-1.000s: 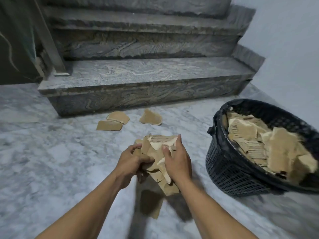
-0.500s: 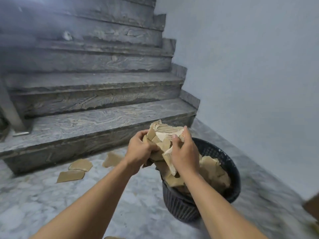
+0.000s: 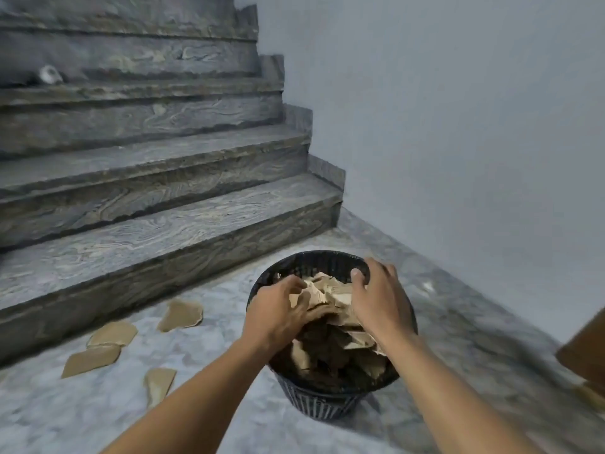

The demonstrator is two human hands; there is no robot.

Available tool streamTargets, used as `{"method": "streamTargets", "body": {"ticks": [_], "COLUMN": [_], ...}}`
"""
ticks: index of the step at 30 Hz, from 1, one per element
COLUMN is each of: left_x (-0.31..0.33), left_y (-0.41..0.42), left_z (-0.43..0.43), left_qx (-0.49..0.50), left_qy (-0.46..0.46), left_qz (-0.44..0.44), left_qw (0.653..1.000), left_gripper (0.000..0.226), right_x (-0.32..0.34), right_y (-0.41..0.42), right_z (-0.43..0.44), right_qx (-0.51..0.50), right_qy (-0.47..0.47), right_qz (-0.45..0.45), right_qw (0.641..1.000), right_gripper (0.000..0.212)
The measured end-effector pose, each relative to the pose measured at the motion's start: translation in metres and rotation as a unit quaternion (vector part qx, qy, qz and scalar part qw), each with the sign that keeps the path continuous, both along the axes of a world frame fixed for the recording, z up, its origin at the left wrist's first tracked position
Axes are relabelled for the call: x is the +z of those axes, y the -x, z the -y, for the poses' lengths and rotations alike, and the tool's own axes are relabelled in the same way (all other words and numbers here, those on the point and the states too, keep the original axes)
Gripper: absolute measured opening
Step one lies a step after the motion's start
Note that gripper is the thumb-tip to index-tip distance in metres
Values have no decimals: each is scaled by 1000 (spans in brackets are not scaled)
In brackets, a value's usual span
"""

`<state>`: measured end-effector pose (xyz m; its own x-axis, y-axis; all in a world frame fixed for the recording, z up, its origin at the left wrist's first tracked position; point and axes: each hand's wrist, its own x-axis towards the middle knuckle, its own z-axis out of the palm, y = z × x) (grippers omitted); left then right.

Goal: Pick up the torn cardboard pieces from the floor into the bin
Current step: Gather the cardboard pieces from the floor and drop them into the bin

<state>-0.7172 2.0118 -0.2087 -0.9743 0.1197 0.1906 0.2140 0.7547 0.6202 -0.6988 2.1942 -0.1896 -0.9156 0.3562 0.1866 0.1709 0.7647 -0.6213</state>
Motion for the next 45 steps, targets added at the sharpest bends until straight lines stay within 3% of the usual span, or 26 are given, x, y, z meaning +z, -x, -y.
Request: {"method": "streamTargets", "body": {"ticks": [3, 8, 13, 16, 19, 22, 24, 27, 29, 36, 41, 45], "left_x": [-2, -31, -103, -152, -194, -228, -244, -256, -258, -257, -275, -291], "left_y": [1, -3, -24, -42, -54, -54, -47, -25, -10, 28, 75, 93], "left_z": [24, 91, 199, 267, 324, 363, 381, 403, 422, 452, 466, 474], "left_qx": [67, 152, 214, 248, 253, 240, 221, 182, 172, 179, 53, 49], "left_qy": [-27, -135, -79, -25, 32, 85, 140, 190, 204, 172, 245, 263], "left_qz": [-62, -60, 3, 73, 125, 148, 143, 132, 135, 165, 128, 128], "left_qw": [995, 977, 974, 966, 959, 956, 955, 956, 954, 955, 960, 955], "left_gripper": [20, 25, 30, 36, 37, 43, 47, 55, 60, 78, 95, 90], "right_x": [13, 11, -44, -101, -166, -233, -260, -292, -289, -284, -297, -308], "right_y": [2, 3, -19, -45, -75, -109, -123, -117, -97, -25, 31, 82], "right_z": [23, 101, 206, 259, 301, 337, 361, 393, 409, 428, 425, 423], "right_qx": [59, 153, 249, 292, 305, 256, 194, 160, 206, 222, 228, 217], "right_qy": [1, 17, 10, 33, 19, -57, -84, -128, -142, -154, -190, -218], "right_qz": [-32, -104, -170, -111, 47, 230, 281, 301, 302, 295, 267, 200], "right_qw": [998, 983, 953, 949, 951, 937, 936, 931, 920, 917, 917, 930], "right_gripper": [50, 49, 48, 51, 64, 75, 91, 99, 92, 80, 79, 82]}}
